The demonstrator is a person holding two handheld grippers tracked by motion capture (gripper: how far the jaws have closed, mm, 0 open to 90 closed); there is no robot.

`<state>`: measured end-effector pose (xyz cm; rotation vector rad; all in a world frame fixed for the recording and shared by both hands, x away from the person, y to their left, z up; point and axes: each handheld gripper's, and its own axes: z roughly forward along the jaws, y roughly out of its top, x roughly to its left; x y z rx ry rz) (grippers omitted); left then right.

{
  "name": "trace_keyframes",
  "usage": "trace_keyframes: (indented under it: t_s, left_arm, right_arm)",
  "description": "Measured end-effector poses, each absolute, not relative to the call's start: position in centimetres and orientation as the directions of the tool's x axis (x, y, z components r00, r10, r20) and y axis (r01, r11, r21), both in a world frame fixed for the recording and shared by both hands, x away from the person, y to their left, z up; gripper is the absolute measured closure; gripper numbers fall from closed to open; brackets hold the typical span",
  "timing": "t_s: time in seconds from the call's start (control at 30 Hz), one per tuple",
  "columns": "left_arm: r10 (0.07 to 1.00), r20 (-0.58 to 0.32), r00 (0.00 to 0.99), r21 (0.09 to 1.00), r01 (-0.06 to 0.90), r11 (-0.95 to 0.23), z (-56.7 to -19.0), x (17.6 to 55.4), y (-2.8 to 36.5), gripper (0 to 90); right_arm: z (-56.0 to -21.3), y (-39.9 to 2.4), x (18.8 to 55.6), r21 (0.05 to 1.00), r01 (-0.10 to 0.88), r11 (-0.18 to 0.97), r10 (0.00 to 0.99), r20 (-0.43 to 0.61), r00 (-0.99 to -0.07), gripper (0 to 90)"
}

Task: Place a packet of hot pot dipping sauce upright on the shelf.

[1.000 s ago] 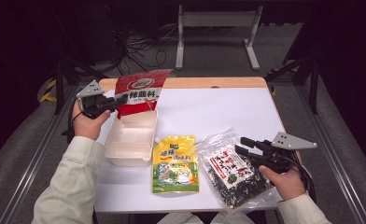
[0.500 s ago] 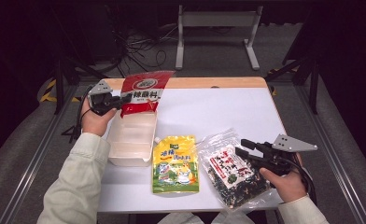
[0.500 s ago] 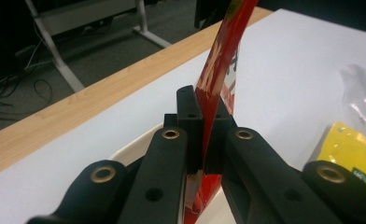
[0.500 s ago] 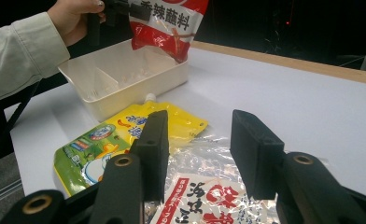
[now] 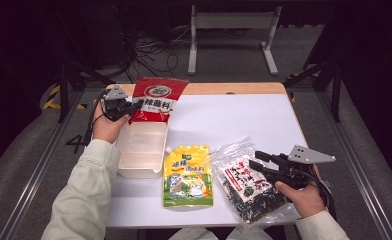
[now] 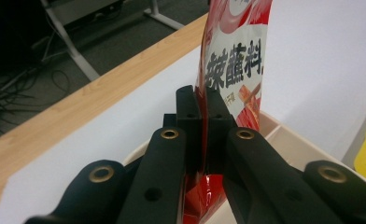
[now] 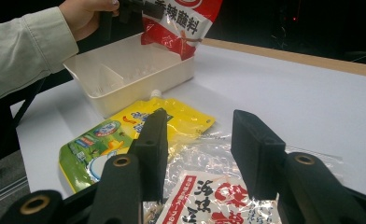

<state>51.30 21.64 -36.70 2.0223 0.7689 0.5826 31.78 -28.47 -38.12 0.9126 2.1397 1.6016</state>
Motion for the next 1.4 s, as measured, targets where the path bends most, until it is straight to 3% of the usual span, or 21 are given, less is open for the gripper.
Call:
trace_keyframes:
  t_s: [0.13, 0.33, 0.43, 0.53, 0.6, 0.87, 1.1, 1.4]
  left_arm:
    - [0.724, 0.124, 0.678, 0.844, 0.311, -0.436, -36.9, 51.5, 21.7, 86.0]
    - [0.771, 0.136, 0.623, 0.837, 0.345, -0.426, -36.6, 51.2, 21.7, 74.1]
    - [0.775, 0.157, 0.612, 0.826, 0.349, -0.442, -36.3, 51.0, 21.8, 72.6]
    - [0.780, 0.154, 0.607, 0.816, 0.367, -0.447, -36.1, 50.8, 22.0, 83.9]
    - [0.773, 0.212, 0.598, 0.797, 0.352, -0.491, -36.1, 50.8, 21.6, 89.6]
    - [0.741, 0.291, 0.605, 0.809, 0.258, -0.529, -36.2, 51.4, 20.5, 89.7]
    - [0.762, 0.239, 0.602, 0.788, 0.338, -0.514, -37.6, 51.9, 21.3, 89.6]
    - [0.757, 0.252, 0.603, 0.739, 0.385, -0.553, -37.3, 51.6, 20.8, 89.6]
  right_arm:
    - [-38.1, -28.4, 31.8, 0.939, 0.301, 0.165, 0.654, 0.124, -0.746, 56.2]
    - [-38.2, -28.4, 31.8, 0.938, 0.302, 0.168, 0.651, 0.125, -0.749, 56.1]
    - [-38.2, -28.4, 31.7, 0.937, 0.306, 0.168, 0.652, 0.128, -0.748, 56.0]
    - [-38.4, -28.4, 31.8, 0.936, 0.310, 0.167, 0.652, 0.131, -0.747, 56.0]
    - [-38.5, -28.3, 31.8, 0.934, 0.312, 0.172, 0.652, 0.130, -0.747, 56.1]
    - [-38.6, -28.0, 31.8, 0.932, 0.316, 0.175, 0.644, 0.135, -0.753, 55.6]
    - [-38.9, -28.2, 31.6, 0.932, 0.321, 0.169, 0.645, 0.142, -0.751, 55.2]
    - [-38.9, -28.1, 31.6, 0.932, 0.321, 0.170, 0.644, 0.141, -0.752, 55.0]
